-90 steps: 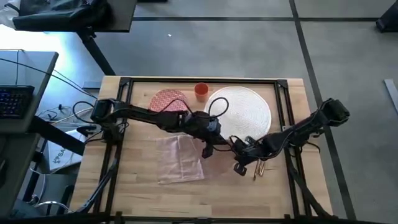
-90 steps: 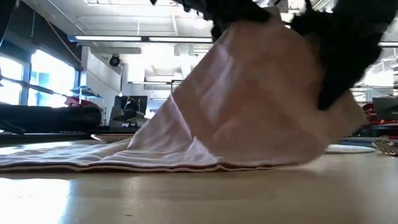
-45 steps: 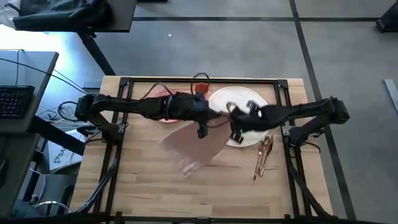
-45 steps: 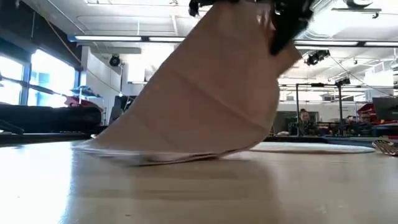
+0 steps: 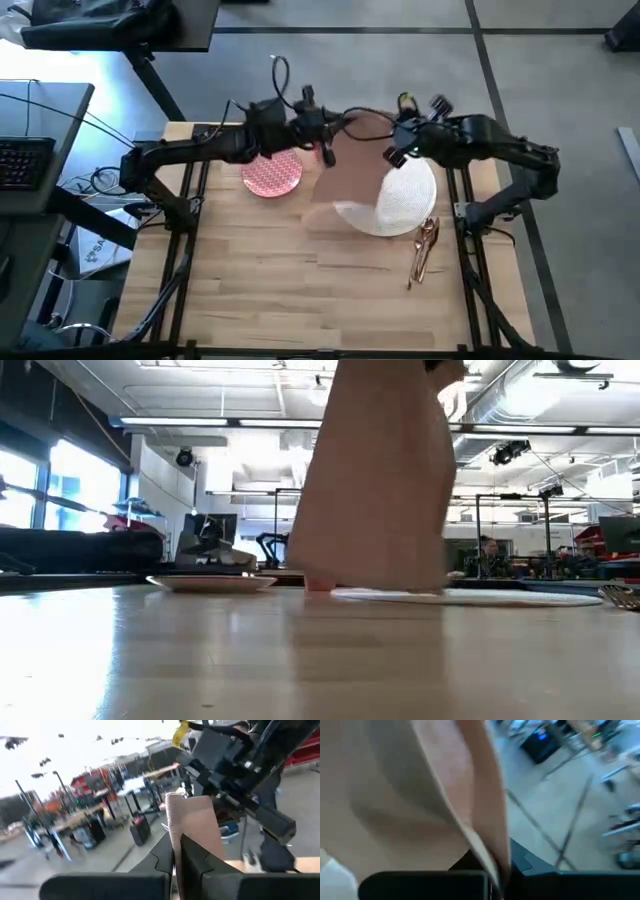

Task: Set table place
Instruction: Fold the pink napkin

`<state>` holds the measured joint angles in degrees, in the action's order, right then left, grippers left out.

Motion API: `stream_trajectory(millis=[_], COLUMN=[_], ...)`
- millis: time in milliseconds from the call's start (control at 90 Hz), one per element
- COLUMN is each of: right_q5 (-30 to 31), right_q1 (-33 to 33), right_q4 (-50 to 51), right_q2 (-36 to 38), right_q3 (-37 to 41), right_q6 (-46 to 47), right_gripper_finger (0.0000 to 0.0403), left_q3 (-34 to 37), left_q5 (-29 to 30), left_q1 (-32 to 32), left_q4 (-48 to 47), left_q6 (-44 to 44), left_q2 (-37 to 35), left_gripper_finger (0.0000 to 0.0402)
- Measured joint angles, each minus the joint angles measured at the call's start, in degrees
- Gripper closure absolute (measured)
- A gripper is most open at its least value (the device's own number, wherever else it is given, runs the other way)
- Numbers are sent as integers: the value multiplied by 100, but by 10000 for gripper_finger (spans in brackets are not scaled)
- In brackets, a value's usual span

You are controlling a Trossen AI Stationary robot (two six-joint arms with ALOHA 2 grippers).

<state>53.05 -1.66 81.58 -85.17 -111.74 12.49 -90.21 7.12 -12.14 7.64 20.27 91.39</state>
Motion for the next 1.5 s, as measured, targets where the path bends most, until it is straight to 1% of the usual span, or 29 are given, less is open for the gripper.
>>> stream_trajectory(millis=[67, 122, 178, 244, 356, 456, 522, 600, 656, 767, 900, 1056, 1178, 1267, 1322, 1444, 1500], right_q5=[218, 258, 200, -47, -674, -1480, -2036, -2628, -2983, -3619, -4200, -4915, -5411, -5756, -5898, -5822, -5888], right_q1=[117, 234, 417, 689, 1171, 1621, 1892, 2192, 2378, 2652, 2848, 2871, 2871, 2871, 2875, 2910, 2906], right_q4=[143, 175, 193, 294, 433, 434, 340, -15, -366, -1148, -2000, -3139, -4072, -4616, -4917, -5350, -5503], right_q2=[-34, -34, -37, -41, -45, -51, -52, -47, -49, -44, -51, -51, -45, -45, -45, -83, -87], right_q3=[-193, -210, -147, -3, 373, 800, 1084, 1467, 1739, 2280, 2939, 3628, 4022, 4294, 4428, 4751, 4909], right_q6=[0, 17, 129, 428, 1049, 1731, 2136, 2509, 2665, 2827, 3038, 3120, 3225, 3312, 3400, 3536, 3550], right_gripper_finger=[403, 403, 403, 403, 403, 403, 403, 403, 403, 403, 403, 403, 403, 403, 403, 403, 403], left_q3=[-73, -82, -82, -80, -79, -79, -79, -27, 136, 752, 1372, 2077, 2463, 2734, 2942, 3417, 3596], left_q5=[-115, -129, -134, -140, -169, -172, -241, -377, -463, -718, -676, -676, -590, -407, -323, 0, 147], left_q1=[-35, -31, 45, 213, 583, 985, 1227, 1512, 1685, 1969, 2287, 2596, 2871, 3165, 3371, 3788, 3917], left_q4=[-32, -148, -424, -890, -1707, -2444, -2748, -3060, -3022, -2798, -2292, -1362, -1025, -916, -748, -319, -198], left_q6=[46, 43, 42, 47, -27, -251, -516, -865, -1182, -1973, -2718, -3647, -4379, -4793, -5093, -5714, -6023], left_q2=[3, 3, 3, 11, 20, 37, 91, 159, 190, 208, 208, 208, 208, 208, 208, 208, 208], left_gripper_finger=[401, 401, 401, 401, 401, 401, 401, 401, 401, 401, 401, 401, 401, 402, 401, 402, 402])
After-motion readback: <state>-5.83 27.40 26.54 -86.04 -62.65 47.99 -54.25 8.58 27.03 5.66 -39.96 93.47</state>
